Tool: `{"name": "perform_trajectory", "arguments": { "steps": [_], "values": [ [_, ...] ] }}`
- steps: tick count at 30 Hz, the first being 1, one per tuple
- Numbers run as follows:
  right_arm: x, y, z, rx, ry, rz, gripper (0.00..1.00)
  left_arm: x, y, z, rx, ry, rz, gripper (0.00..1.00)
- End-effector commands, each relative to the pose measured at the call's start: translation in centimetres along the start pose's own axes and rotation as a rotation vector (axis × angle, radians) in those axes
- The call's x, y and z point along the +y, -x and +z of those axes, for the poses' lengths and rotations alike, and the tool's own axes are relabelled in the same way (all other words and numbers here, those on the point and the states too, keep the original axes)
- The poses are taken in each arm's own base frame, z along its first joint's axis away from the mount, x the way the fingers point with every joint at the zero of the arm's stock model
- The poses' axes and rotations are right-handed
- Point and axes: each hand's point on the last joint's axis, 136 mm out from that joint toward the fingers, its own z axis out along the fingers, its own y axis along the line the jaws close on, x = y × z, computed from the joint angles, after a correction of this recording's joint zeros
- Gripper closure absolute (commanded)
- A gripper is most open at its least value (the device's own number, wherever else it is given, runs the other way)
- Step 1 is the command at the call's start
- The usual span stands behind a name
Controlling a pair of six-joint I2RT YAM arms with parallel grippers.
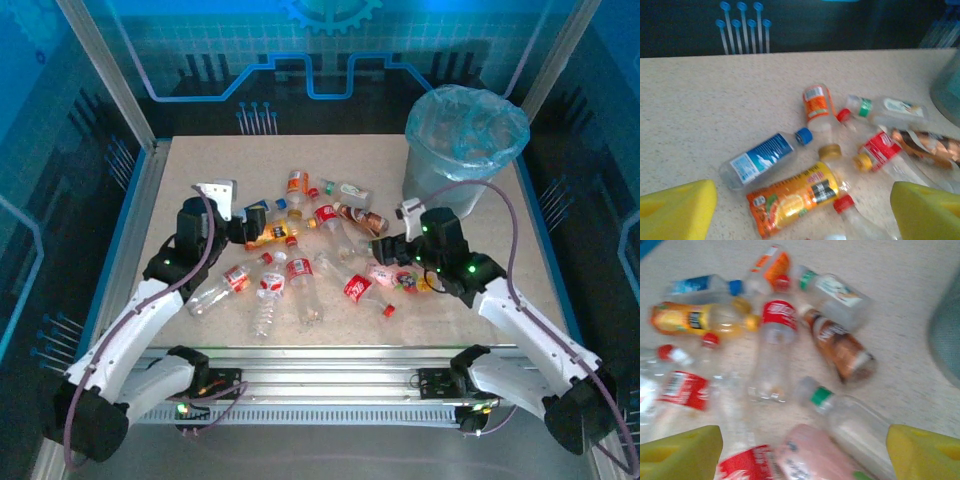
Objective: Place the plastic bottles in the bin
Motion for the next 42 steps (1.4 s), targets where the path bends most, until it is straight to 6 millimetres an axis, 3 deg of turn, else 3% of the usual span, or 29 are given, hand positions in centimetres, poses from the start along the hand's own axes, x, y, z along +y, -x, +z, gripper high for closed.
{"name": "perform_trajectory", "arguments": {
  "steps": [1,4,7,11,15,20,27,33,41,42],
  "values": [
    [4.4,0.1,-0.1,0.14,0.123,0.002,0.15,-3.1,0.5,-2.8,0.047,-0.162,0.068,0.1],
    [7.3,0.6,1.1,0.238,0.148,-0.057,0.16,-4.9,0.3,-5.0,0.085,-0.276,0.101,0.11],
    [9.9,1.3,2.6,0.296,0.17,-0.092,0.16,-5.6,-1.0,-6.7,0.112,-0.335,0.11,0.11],
    [11.8,1.9,5.4,0.38,0.171,-0.001,0.17,-5.0,-3.7,-8.3,0.123,-0.337,0.059,0.11],
    [15.0,1.8,8.1,0.446,0.207,-0.02,0.19,-4.0,-6.4,-9.0,0.123,-0.307,0.043,0.1],
    [17.3,1.1,11.5,0.511,0.194,-0.058,0.21,-2.8,-7.9,-9.5,0.108,-0.262,0.055,0.09],
    [18.0,0.0,16.2,0.551,0.141,-0.046,0.31,-2.0,-7.8,-8.9,0.074,-0.214,0.074,0.03],
    [17.5,-0.6,19.1,0.566,0.074,-0.05,0.29,-1.8,-8.4,-7.8,0.1,-0.2,0.074,0.03],
    [18.2,-1.8,21.6,0.616,0.087,-0.027,0.26,-2.0,-9.6,-6.6,0.192,-0.2,0.059,0.03],
    [17.9,-3.0,22.3,0.656,0.068,-0.029,0.26,-1.9,-9.6,-6.5,0.189,-0.195,0.06,0.03]
  ]
}}
